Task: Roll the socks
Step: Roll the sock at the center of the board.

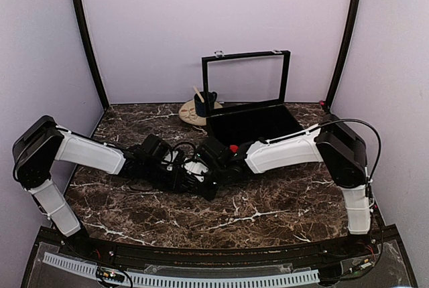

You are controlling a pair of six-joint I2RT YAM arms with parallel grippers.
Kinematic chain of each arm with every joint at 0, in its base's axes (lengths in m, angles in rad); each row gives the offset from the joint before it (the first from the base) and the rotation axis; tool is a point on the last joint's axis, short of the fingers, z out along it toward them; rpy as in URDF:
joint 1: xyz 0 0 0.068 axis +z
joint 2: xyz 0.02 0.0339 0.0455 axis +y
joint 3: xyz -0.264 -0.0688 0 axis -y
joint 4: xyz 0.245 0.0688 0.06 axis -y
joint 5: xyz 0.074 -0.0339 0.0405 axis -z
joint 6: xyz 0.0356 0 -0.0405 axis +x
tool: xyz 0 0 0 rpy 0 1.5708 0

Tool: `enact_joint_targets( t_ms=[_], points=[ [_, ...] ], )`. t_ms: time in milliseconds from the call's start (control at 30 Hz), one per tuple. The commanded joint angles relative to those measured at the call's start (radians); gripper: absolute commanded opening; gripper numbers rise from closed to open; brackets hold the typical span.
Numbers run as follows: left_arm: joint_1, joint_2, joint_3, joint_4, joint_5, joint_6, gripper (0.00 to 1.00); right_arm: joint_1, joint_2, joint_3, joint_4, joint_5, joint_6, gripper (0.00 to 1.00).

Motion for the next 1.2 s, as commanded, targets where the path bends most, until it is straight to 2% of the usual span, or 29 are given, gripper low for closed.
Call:
enact_joint_targets(
  t_ms=[0, 400, 767, 1167],
  points=[
    [-0.003, -0.037, -0.055, -0.245, -0.108, -0.026, 0.35, -0.035, -0.025, 0.004, -0.088, -0.077, 0.109, 0.0],
    [-0.003, -0.182, -0.078, -0.234, -0.149, -0.041, 0.37, -0.054, -0.018, -0.016, -0.063, -0.246, 0.283, 0.0],
    [-0.009, -0.323, -0.165, -0.112, -0.129, 0.003, 0.37, -0.084, -0.066, -0.145, 0.078, -0.378, 0.469, 0.0],
    [-0.163, -0.414, -0.184, -0.025, -0.175, 0.166, 0.37, -0.124, -0.131, -0.294, 0.266, -0.472, 0.682, 0.0]
  ],
)
